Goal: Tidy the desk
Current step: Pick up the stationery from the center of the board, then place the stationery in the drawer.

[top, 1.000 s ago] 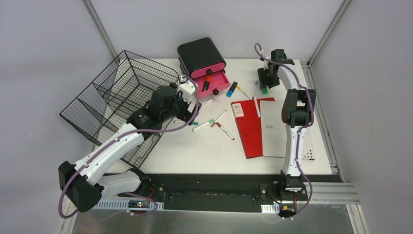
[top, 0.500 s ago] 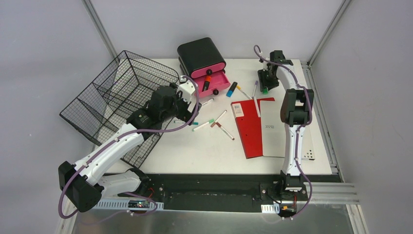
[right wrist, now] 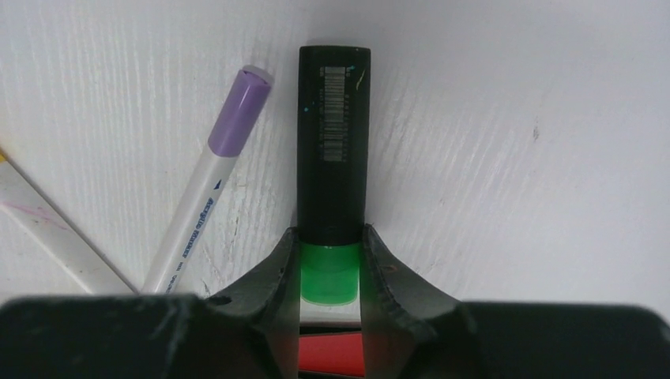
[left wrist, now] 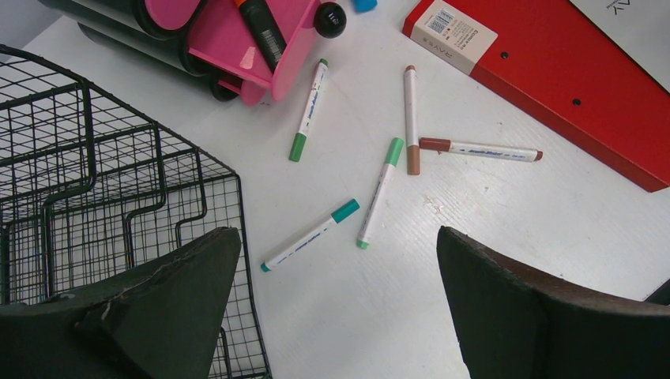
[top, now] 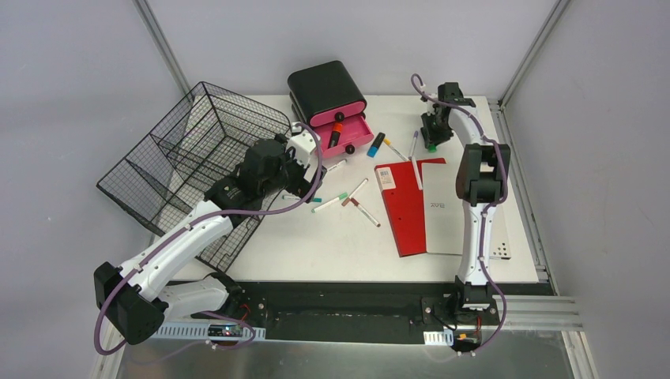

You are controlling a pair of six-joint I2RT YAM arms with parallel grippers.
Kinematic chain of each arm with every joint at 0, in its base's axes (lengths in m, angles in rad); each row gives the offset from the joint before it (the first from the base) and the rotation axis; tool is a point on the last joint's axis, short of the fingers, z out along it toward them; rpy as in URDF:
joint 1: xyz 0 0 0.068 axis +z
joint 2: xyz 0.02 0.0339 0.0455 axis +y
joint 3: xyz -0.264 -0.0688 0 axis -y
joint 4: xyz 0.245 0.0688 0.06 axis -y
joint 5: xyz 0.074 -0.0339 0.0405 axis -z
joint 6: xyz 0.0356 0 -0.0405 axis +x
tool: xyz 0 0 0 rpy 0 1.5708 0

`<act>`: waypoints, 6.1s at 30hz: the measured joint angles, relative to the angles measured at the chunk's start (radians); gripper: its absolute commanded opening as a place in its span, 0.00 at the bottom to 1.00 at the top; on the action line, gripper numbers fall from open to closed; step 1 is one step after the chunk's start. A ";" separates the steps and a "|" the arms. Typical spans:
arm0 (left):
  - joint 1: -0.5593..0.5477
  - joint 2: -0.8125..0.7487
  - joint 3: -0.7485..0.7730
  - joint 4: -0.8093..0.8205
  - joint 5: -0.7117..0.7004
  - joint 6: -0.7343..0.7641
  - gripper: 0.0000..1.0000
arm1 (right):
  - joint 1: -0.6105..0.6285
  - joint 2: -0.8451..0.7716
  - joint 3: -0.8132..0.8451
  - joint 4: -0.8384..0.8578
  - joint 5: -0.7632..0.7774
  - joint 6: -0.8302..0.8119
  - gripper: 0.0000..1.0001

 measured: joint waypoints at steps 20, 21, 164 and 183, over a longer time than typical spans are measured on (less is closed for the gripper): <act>0.000 0.002 0.000 0.000 0.029 0.000 0.99 | -0.005 -0.438 -0.439 0.131 -0.228 0.107 0.00; 0.000 0.002 0.000 0.000 0.034 -0.001 0.99 | -0.006 -0.466 -0.455 0.132 -0.262 0.110 0.00; -0.204 0.670 0.516 0.195 -0.340 -0.047 0.00 | 0.059 -1.007 -0.946 0.102 -1.049 -0.040 0.74; -0.059 0.888 0.642 0.295 -0.524 0.219 0.00 | 0.059 -0.993 -0.935 0.074 -1.048 -0.063 0.74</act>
